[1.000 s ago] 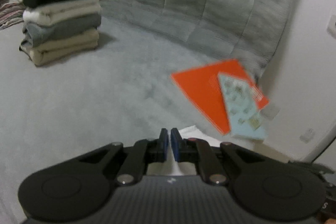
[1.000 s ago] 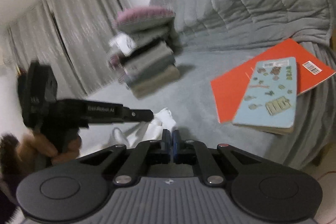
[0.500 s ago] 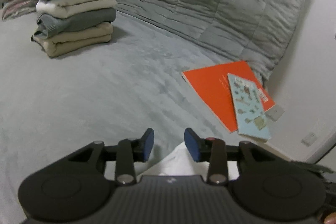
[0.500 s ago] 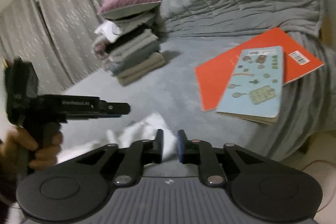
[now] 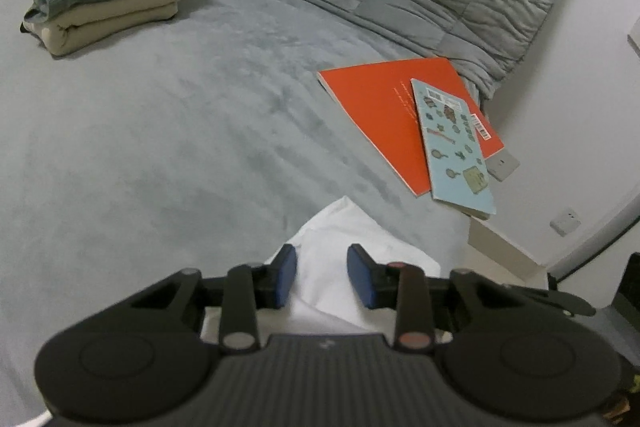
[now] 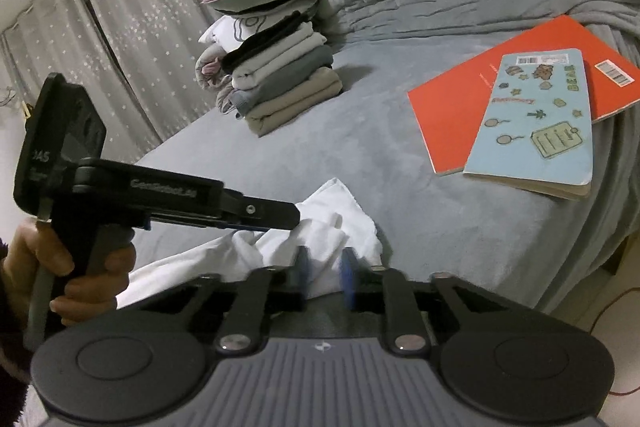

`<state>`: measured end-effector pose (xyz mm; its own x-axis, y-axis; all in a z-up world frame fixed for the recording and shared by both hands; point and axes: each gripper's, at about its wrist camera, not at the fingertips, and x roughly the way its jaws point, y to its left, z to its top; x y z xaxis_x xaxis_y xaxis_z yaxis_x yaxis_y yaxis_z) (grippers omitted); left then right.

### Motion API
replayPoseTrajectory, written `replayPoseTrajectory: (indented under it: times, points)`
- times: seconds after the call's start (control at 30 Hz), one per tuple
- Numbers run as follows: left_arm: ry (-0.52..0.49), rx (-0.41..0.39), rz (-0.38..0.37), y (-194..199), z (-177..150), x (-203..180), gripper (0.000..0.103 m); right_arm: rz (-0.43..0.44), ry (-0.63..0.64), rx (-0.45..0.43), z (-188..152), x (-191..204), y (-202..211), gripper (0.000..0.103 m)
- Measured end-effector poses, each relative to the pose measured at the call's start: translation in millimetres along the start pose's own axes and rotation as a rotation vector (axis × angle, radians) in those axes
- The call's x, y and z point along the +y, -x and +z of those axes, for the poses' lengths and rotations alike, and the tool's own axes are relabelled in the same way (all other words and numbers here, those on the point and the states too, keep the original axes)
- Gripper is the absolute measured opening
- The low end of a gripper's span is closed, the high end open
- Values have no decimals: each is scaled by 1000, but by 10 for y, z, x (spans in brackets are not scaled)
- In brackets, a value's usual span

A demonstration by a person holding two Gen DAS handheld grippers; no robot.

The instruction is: Fold clothes

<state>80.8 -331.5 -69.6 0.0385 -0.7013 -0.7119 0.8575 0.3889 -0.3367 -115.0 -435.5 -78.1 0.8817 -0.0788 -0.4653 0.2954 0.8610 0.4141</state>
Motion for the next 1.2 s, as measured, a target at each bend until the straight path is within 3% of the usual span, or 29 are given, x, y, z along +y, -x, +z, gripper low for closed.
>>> replayPoseTrajectory:
  times: [0.13, 0.27, 0.33, 0.4, 0.53, 0.57, 0.6, 0.77, 0.9, 1.1, 1.2]
  points:
    - [-23, -2, 19, -43, -12, -55, 10, 5, -6, -4, -13, -18, 22, 7]
    - [-37, -19, 31, -40, -17, -84, 9, 18, -29, 1, -3, -32, 32, 8]
    - [-35, -24, 36, -43, -17, -89, 8, 30, -70, -1, 11, -67, 23, 12]
    - [-34, -27, 40, -44, -17, -99, 8, 50, -104, -8, 28, -93, 13, 27]
    - [-37, -37, 51, -44, -18, -122, 8, 55, -103, -15, 42, -61, -39, 30]
    - [-38, -41, 55, -40, -18, -129, 8, 51, -87, -17, 38, -35, -48, 24]
    - [-42, -52, 61, -24, -15, -141, 8, 42, -66, -23, 31, -2, -52, 7]
    - [-104, -151, 83, 121, 56, -281, 7, -7, -28, -98, -23, 79, 92, 6]
    - [-178, -155, 83, 57, 137, -454, 7, -55, -31, -144, -14, 62, 215, 6]
    - [-232, -116, 136, -289, 25, -502, 7, -110, -29, -79, -59, -25, 97, 6]
    - [-222, -135, 152, -352, -62, -495, 11, -121, -37, -70, -87, -74, 96, 7]
